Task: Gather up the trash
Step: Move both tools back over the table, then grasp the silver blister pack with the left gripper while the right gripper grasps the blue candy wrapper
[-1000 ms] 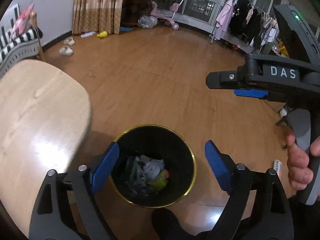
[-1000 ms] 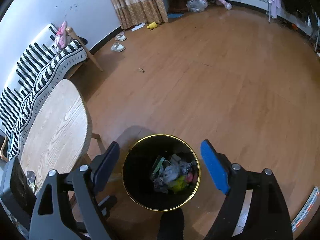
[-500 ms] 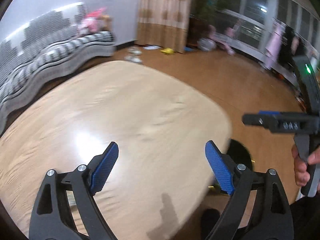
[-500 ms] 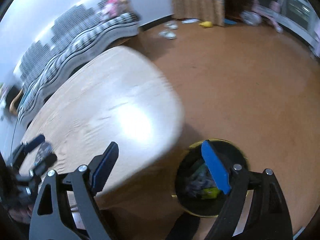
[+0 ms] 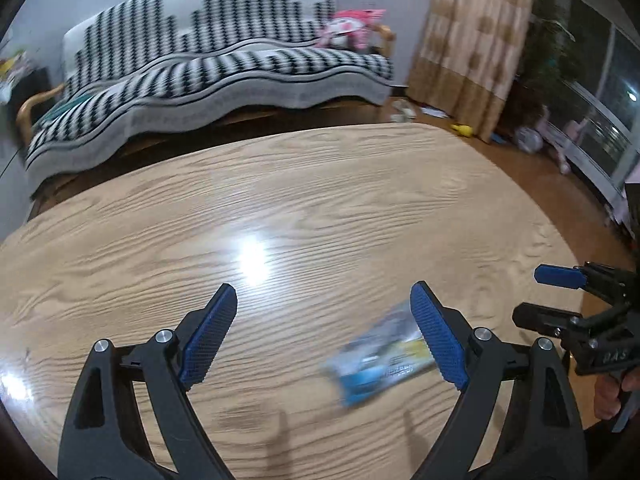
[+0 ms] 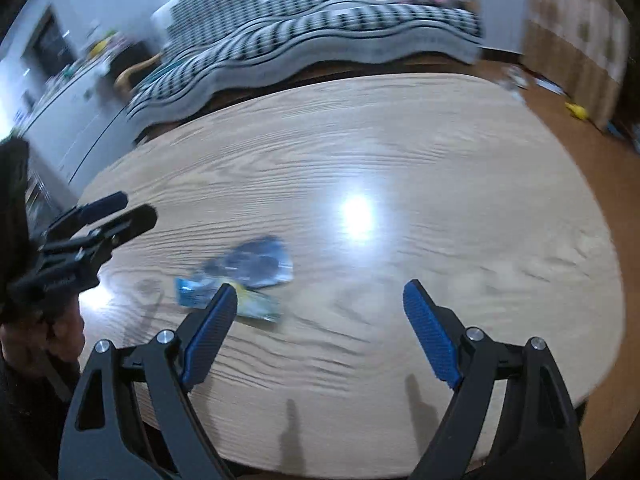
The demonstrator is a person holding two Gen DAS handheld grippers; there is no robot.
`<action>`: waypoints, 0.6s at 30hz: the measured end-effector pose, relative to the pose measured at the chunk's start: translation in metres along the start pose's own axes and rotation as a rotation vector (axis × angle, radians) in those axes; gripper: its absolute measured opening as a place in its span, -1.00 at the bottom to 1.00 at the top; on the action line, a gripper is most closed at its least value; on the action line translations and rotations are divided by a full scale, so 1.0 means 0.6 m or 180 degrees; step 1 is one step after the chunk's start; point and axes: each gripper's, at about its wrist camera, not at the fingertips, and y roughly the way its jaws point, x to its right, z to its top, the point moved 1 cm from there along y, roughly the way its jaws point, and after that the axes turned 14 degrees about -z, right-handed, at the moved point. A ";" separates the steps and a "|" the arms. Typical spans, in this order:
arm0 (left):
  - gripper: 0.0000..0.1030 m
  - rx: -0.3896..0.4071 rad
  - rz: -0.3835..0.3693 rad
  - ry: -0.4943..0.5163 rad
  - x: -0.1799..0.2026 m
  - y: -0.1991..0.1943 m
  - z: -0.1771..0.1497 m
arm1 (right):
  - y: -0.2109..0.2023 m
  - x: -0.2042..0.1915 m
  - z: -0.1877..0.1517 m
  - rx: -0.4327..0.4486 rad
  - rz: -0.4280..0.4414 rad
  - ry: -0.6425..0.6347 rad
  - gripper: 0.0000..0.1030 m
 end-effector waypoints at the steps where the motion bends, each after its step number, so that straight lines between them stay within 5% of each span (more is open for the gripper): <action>1: 0.67 -0.0002 0.0040 -0.0037 -0.021 -0.007 -0.003 | 0.006 -0.019 0.005 -0.0003 0.0039 -0.0073 0.60; 9: 0.67 -0.0027 0.0117 -0.0540 -0.150 -0.031 -0.016 | 0.056 -0.133 0.018 0.0003 0.0168 -0.0716 0.59; 18: 0.67 -0.0122 0.0043 -0.0443 -0.144 0.002 -0.004 | 0.079 -0.170 -0.009 0.0061 0.0103 -0.1295 0.59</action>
